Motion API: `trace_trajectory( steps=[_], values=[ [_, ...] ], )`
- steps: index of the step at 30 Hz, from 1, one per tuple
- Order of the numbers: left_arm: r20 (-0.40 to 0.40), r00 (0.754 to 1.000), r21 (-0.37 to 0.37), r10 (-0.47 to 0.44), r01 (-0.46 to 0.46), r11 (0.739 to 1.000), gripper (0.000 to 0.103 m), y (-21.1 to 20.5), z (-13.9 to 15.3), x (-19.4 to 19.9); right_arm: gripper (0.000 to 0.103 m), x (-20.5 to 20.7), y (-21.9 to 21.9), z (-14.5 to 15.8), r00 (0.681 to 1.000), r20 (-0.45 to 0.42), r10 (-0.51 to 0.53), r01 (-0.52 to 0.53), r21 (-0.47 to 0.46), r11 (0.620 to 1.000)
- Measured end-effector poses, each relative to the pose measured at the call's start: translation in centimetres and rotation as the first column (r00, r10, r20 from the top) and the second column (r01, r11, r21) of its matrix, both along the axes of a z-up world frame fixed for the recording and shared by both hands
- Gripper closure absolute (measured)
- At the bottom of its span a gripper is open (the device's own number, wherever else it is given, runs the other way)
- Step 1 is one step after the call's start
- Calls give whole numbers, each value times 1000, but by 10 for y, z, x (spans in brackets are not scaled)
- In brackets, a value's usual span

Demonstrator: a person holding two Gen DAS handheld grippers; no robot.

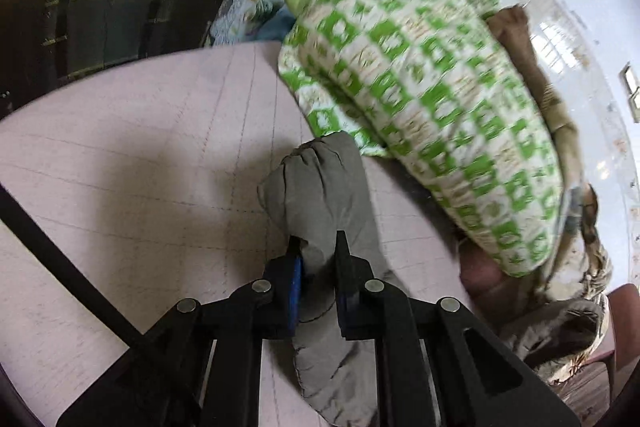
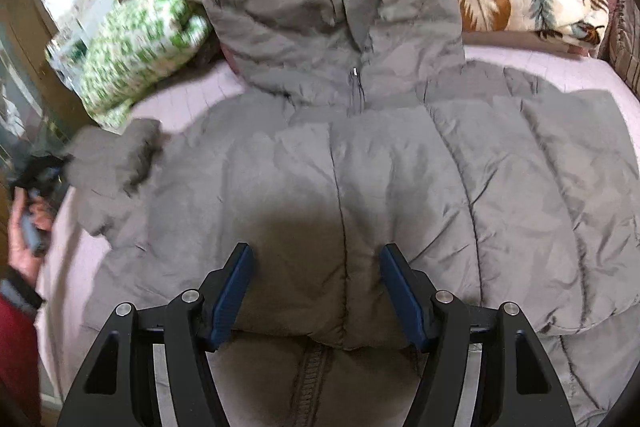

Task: Fold large clothes
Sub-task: 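Grasp the other sleeve cuff with the left tool and lift it, then carry the sleeve across the jacket front with the left tool and release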

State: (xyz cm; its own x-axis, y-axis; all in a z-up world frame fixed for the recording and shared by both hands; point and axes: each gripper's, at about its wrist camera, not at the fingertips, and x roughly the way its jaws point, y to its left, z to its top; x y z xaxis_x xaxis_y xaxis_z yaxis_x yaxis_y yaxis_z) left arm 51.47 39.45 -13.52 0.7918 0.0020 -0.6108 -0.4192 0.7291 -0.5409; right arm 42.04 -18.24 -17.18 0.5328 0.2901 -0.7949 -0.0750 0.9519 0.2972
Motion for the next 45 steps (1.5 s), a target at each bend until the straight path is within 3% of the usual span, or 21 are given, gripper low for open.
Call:
trace_trajectory(
  steps=[4,13,19,25,30,33,36,42,45],
  values=[
    [-2,1000,41,-10,10,999,90,-4,25,-15,31,-1,7,-1,1000,-6,23,-23,-44,999],
    [133,983,114,-127,112,987,90,-68,110,-51,31,-14,-29,30,998,46,-52,47,118,992],
    [236,931,219,-279,229,948,90,-153,177,-83,31,-22,-56,49,991,74,-112,97,190,977],
    [258,854,320,-451,364,874,89,-254,204,-106,31,-33,-87,61,981,98,-169,144,223,964],
    [201,794,376,-573,477,794,88,-341,185,-122,31,-38,-114,65,969,103,-223,192,246,950],
    [155,757,364,-635,554,749,87,-387,159,-126,31,-42,-125,68,961,108,-254,220,254,942],
    [88,720,340,-688,627,700,83,-428,121,-128,31,-46,-135,69,955,112,-275,239,260,935],
    [-117,676,318,-728,720,617,82,-493,28,-121,31,-50,-146,68,949,103,-296,260,270,927],
    [-200,657,341,-727,742,577,78,-510,1,-119,31,-50,-149,66,950,91,-298,263,283,923]
  ],
)
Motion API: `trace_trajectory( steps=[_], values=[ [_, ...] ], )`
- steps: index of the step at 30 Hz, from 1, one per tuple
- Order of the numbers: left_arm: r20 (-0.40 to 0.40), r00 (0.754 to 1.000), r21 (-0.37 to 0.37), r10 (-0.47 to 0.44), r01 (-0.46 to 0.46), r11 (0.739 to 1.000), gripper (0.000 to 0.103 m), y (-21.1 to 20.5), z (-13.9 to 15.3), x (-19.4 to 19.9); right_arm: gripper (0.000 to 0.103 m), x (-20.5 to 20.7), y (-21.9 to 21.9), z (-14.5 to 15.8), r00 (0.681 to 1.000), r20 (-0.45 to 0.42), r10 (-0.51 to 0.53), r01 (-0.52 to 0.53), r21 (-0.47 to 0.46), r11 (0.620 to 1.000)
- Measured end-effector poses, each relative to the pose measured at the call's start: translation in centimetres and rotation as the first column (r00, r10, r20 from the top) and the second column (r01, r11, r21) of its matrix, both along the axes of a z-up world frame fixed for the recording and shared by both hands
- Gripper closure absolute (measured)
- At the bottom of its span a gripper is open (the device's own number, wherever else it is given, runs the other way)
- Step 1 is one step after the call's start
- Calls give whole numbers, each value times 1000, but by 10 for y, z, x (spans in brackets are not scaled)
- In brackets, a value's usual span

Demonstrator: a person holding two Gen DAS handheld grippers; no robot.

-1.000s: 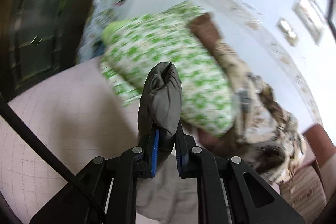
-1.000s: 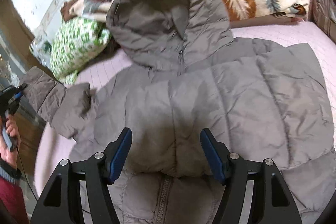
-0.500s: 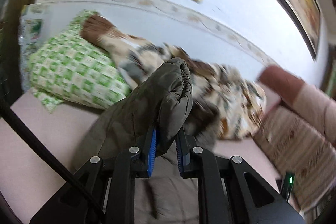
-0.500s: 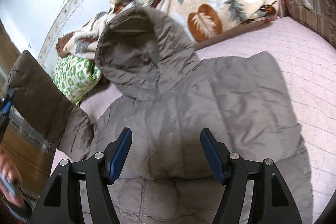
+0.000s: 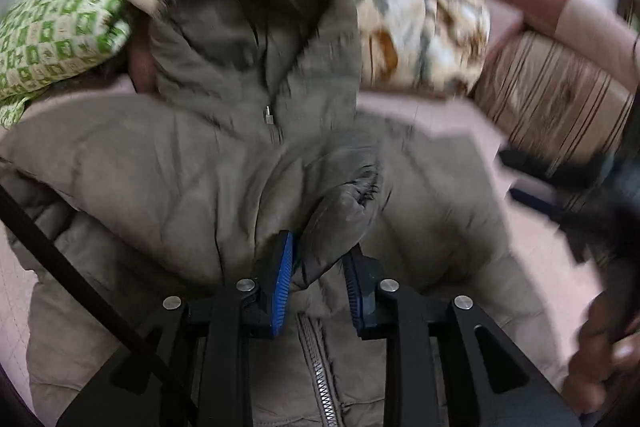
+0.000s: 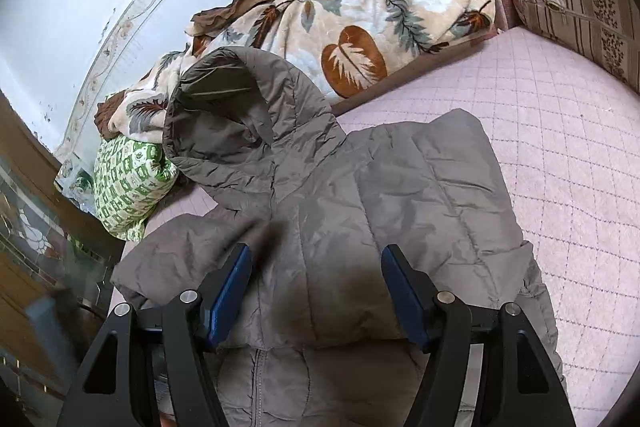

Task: Fold large clothes
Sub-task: 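Carry the sleeve across the jacket front with the left tool and release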

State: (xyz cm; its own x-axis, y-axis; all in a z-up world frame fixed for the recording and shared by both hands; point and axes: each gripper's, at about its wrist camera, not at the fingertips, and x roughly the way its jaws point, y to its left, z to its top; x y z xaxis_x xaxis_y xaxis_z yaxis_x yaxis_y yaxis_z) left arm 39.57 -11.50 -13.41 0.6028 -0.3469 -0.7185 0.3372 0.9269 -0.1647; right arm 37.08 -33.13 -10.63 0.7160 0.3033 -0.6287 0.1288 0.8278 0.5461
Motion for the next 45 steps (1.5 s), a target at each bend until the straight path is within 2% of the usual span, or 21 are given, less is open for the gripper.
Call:
trace_trajectory(
  steps=[3,7,9,11,13,16,18,20,22,24,27,30,32,37,42,45],
  values=[
    [-6,1000,19,-25,25,999,67,-3,-1,-6,31,1,-3,-3,1000,-7,5,-5,31,1000],
    [81,996,-28,-43,45,999,42,18,31,-31,31,5,-5,-13,999,-28,21,-18,105,994],
    [138,990,-53,-19,27,998,39,40,49,-42,31,7,-4,-23,998,-42,45,-37,188,981],
    [199,979,-74,33,-18,997,29,65,63,-52,31,10,-1,-35,995,-59,80,-61,281,958],
    [263,956,-71,132,-117,991,21,97,74,-54,31,11,2,-44,992,-80,93,-62,325,944],
    [332,908,-64,254,-247,967,18,143,80,-45,31,11,7,-51,990,-95,108,-68,351,934],
    [318,890,-57,326,-326,944,16,168,76,-31,31,10,13,-55,988,-102,119,-75,358,931],
    [264,893,-75,365,-358,931,16,192,70,-15,31,13,20,-58,985,-109,131,-83,365,927],
    [220,884,-112,412,-397,911,16,212,64,-5,31,16,27,-61,983,-113,142,-89,377,922],
    [147,894,-188,424,-395,899,16,229,55,5,31,21,39,-65,981,-120,154,-99,377,921],
    [115,891,-209,439,-411,888,16,238,44,15,32,27,54,-74,976,-140,166,-106,360,927],
    [137,886,-157,444,-423,892,16,230,37,20,67,33,64,-83,974,-140,179,-115,372,921],
    [150,883,-139,444,-426,894,16,227,34,23,79,34,65,-83,978,-123,169,-115,356,927],
    [155,898,-114,412,-398,910,16,220,31,27,83,30,59,-60,987,-71,142,-120,250,961],
    [153,914,-99,376,-364,926,15,211,28,29,83,19,45,-20,995,-26,99,-99,25,995],
    [144,922,-60,358,-353,934,15,202,22,31,83,11,38,-5,997,-18,72,-74,-157,985]
  ],
)
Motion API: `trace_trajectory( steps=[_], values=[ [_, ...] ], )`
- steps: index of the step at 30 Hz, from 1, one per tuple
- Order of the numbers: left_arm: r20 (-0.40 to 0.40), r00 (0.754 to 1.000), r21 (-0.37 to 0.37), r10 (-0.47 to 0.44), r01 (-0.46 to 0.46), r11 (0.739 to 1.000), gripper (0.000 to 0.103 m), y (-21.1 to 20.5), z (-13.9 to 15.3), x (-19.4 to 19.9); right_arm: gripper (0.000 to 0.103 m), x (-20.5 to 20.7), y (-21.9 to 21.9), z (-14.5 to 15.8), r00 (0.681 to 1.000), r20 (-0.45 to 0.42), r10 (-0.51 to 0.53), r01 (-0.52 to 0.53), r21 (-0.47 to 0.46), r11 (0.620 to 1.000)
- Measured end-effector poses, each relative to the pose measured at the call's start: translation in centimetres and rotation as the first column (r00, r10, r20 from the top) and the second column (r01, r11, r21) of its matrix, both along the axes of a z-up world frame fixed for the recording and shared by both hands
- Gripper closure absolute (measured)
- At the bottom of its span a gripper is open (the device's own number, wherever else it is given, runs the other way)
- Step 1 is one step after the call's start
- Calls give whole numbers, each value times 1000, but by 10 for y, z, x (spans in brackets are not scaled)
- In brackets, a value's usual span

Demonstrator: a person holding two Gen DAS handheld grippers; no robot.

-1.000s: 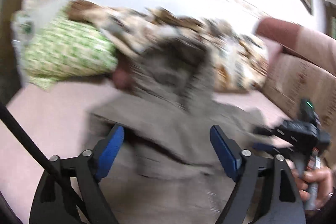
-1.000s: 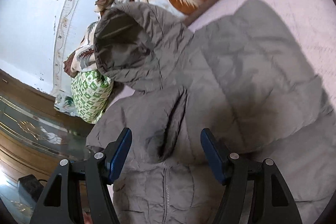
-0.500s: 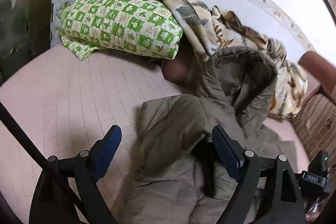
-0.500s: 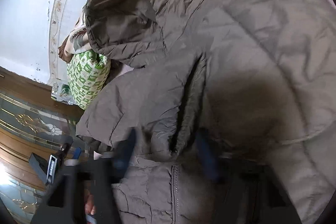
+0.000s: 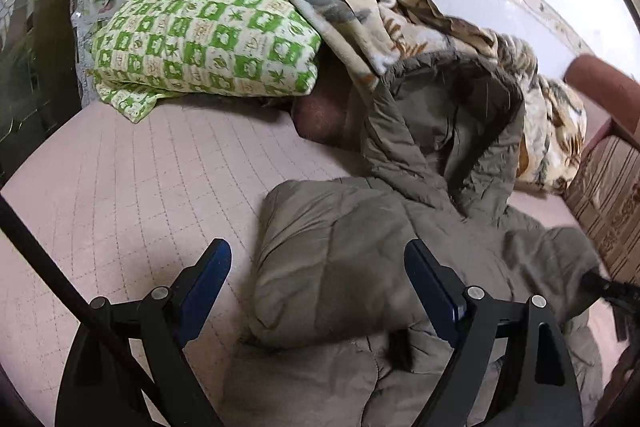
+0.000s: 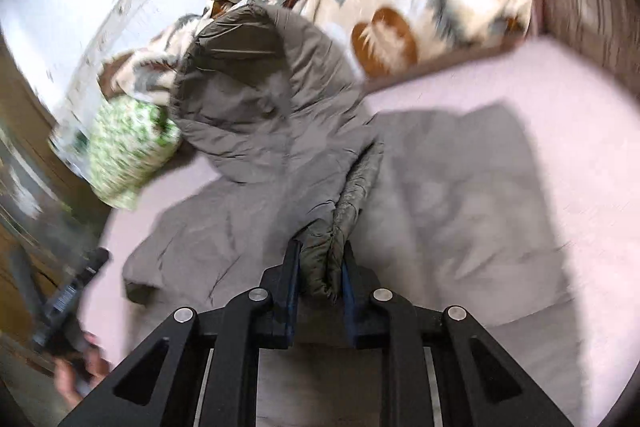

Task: Fold large clothes
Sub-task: 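Carry the sleeve across the jacket front with the left tool and release, then grasp the jacket edge near the zipper with the right tool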

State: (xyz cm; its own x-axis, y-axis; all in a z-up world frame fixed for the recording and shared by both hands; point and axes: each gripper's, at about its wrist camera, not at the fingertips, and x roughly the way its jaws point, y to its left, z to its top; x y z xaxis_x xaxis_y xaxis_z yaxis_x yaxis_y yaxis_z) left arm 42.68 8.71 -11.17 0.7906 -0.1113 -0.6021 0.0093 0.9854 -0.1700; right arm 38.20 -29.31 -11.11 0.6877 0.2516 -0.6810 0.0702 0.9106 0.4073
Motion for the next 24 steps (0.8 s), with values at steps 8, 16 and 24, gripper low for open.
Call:
trace_trajectory(
  steps=[8,16,24],
  values=[
    [-163,987,174,-1,30,984,15,-28,-35,17,83,8,-29,-29,988,-141,-57,55,-14,998],
    [-251,968,188,5,44,981,15,-29,-55,27,80,14,-38,-47,975,-209,-78,87,33,996],
    [-151,989,171,-3,29,985,14,-28,-32,13,68,9,-41,-40,974,-210,-89,99,38,994]
  ],
)
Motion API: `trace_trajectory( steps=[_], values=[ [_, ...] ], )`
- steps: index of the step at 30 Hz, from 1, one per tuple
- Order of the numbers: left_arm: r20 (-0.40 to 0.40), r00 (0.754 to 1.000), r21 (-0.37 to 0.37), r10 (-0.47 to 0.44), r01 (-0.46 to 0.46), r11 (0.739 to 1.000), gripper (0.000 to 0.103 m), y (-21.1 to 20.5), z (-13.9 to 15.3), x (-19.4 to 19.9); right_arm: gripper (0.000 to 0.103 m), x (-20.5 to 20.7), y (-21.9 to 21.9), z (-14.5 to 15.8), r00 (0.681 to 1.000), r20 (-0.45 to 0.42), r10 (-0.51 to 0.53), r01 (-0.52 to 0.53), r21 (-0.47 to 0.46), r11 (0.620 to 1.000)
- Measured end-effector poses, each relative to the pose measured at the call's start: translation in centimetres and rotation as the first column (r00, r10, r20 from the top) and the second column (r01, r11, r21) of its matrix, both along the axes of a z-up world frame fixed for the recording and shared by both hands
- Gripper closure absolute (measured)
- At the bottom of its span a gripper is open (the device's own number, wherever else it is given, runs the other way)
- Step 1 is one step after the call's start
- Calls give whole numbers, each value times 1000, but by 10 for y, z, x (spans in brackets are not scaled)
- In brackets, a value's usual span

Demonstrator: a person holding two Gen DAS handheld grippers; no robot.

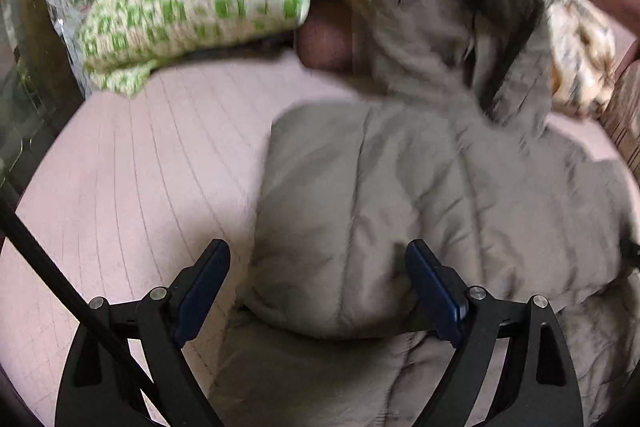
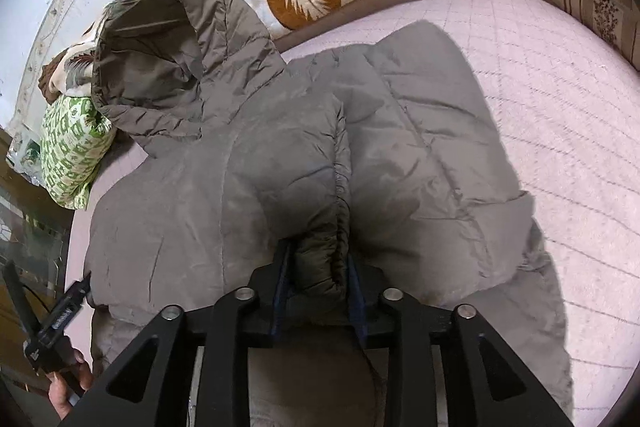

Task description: Fold large clothes

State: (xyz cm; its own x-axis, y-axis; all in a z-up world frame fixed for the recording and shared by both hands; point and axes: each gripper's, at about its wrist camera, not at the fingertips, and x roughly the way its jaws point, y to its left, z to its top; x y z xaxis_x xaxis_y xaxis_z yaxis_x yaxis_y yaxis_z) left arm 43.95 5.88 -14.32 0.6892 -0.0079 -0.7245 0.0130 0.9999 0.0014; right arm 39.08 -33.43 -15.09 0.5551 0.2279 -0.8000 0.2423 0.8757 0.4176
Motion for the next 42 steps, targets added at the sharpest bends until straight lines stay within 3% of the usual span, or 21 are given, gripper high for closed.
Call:
trace_trajectory(
  steps=[4,7,10,11,13,17,22,36,42],
  values=[
    [134,990,-63,-37,46,997,14,-4,28,-20,56,-17,-4,30,994,105,-27,36,-90,995],
    [156,985,-94,-77,93,991,14,-16,34,-24,55,-23,-2,51,976,215,-30,63,-147,987],
    [127,986,-85,-109,120,989,14,-34,24,-22,55,-15,13,51,968,250,29,6,-136,991],
    [117,986,-74,-119,128,989,14,-40,20,-21,55,-12,19,47,968,245,52,-18,-136,991],
    [91,986,-38,-143,147,988,14,-53,10,-19,70,-7,30,40,971,222,88,-53,-159,986],
    [8,989,53,-149,149,987,14,-68,-14,-10,71,5,43,24,980,157,123,-89,-204,975],
    [-35,988,37,-153,155,987,9,-63,-25,-2,71,15,40,-5,993,52,107,-96,-189,977],
    [-31,991,26,-127,127,992,4,-61,-27,-4,66,14,49,-2,991,23,130,-122,-225,967],
    [-35,991,30,-127,128,991,4,-61,-27,-8,62,7,48,8,992,63,113,-100,-173,980]
  ],
)
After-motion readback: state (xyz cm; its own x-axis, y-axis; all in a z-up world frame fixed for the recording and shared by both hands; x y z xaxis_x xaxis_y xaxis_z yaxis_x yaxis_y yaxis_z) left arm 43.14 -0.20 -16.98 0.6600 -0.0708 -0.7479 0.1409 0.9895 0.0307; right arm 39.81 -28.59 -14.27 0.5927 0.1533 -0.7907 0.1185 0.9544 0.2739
